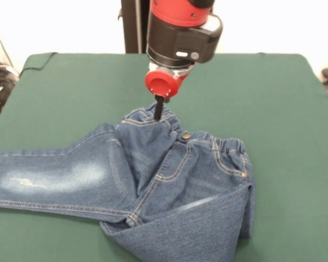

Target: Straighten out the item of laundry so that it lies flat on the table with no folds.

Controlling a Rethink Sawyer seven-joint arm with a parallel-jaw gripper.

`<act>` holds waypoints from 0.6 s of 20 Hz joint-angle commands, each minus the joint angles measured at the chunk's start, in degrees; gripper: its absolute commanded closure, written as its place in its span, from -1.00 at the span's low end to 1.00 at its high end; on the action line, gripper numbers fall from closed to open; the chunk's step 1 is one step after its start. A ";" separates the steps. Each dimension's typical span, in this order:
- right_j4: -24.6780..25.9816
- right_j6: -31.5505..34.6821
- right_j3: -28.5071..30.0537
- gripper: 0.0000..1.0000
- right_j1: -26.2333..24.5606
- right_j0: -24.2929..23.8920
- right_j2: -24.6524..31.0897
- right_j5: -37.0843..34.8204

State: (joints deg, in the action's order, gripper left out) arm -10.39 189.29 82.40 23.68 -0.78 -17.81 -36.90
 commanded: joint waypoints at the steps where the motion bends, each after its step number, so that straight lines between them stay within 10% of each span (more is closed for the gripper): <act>1: -1.42 7.75 2.22 -1.00 -8.50 1.99 1.99 3.61; 12: -3.16 6.19 1.95 -1.00 -10.89 -0.06 4.75 5.82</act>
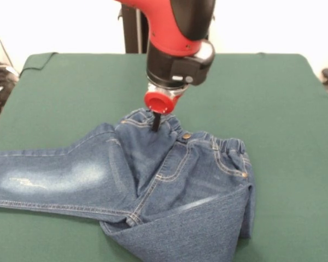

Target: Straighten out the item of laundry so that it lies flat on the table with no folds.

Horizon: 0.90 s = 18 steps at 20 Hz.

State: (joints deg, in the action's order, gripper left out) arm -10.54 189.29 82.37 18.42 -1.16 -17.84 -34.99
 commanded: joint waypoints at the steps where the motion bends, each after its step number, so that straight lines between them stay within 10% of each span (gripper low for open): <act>1: -3.07 6.13 1.82 -1.00 -5.88 0.32 4.82 4.05; 4: -2.70 4.83 1.49 -1.00 -6.28 0.28 4.95 4.59; 5: -2.67 3.64 1.68 1.00 -6.11 -0.18 5.62 4.31; 18: -3.38 5.06 2.76 1.00 -5.01 0.87 4.99 1.86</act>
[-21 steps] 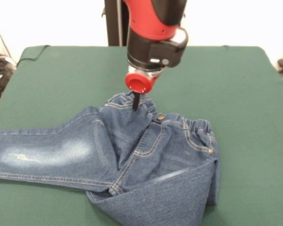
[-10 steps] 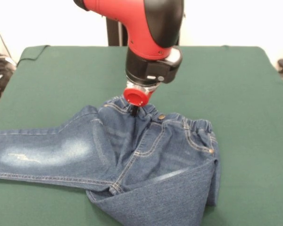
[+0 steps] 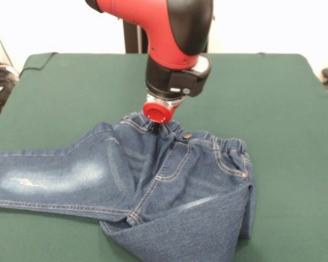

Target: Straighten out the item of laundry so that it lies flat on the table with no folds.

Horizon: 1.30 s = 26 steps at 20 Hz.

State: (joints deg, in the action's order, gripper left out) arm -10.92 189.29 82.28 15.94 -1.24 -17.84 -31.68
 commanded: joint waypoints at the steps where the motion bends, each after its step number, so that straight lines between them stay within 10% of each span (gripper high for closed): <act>1: -3.12 6.07 2.87 1.00 -2.47 1.59 4.12 -1.51; 26: -11.36 9.94 15.22 1.00 2.73 5.57 7.48 2.37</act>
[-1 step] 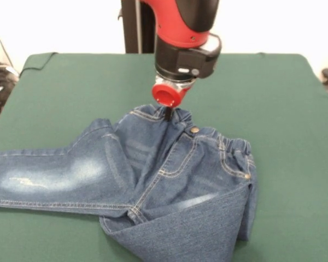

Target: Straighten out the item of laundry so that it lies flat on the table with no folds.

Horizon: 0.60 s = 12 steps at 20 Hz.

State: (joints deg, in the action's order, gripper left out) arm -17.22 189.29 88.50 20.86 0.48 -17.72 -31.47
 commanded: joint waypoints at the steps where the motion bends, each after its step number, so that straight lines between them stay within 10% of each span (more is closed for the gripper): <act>1: -5.43 9.86 9.31 1.00 -2.28 3.91 7.46 2.62; 12: -9.58 10.33 11.55 1.00 -2.45 5.57 7.96 4.30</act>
State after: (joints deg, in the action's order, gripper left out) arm -21.56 189.29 92.87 21.68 2.59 -17.69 -27.87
